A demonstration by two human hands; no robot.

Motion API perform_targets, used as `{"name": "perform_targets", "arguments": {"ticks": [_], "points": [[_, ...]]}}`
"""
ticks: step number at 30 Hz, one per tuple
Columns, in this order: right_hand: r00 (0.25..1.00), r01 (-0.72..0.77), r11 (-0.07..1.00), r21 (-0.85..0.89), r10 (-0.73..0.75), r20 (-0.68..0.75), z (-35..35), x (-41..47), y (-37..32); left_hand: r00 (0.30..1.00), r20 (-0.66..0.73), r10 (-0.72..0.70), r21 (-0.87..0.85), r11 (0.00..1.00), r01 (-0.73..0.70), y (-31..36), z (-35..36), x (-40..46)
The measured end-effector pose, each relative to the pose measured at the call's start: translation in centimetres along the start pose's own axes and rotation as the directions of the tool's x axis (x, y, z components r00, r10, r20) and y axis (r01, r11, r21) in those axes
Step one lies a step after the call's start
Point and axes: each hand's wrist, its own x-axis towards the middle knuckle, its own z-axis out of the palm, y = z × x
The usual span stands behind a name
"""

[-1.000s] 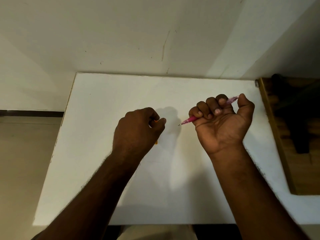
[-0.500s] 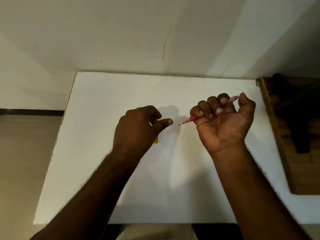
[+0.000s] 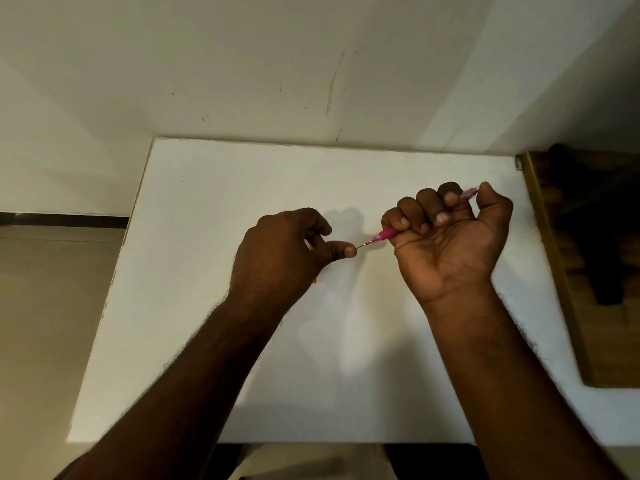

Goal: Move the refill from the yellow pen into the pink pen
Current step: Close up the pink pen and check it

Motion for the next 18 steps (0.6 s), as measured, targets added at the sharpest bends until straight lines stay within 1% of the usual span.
{"name": "perform_targets", "arguments": {"ticks": [14, 18], "points": [[1.0, 0.001, 1.0, -0.017, -0.001, 0.006, -0.02, 0.09, 0.08, 1.0, 0.005, 0.021, 0.01, 1.0, -0.021, 0.15, 0.09, -0.16], [1.0, -0.004, 1.0, -0.009, 0.004, 0.014, -0.21, 0.13, 0.1, 1.0, 0.009, 0.019, 0.055, 0.998, -0.019, -0.11, -0.19, 0.03]]}}
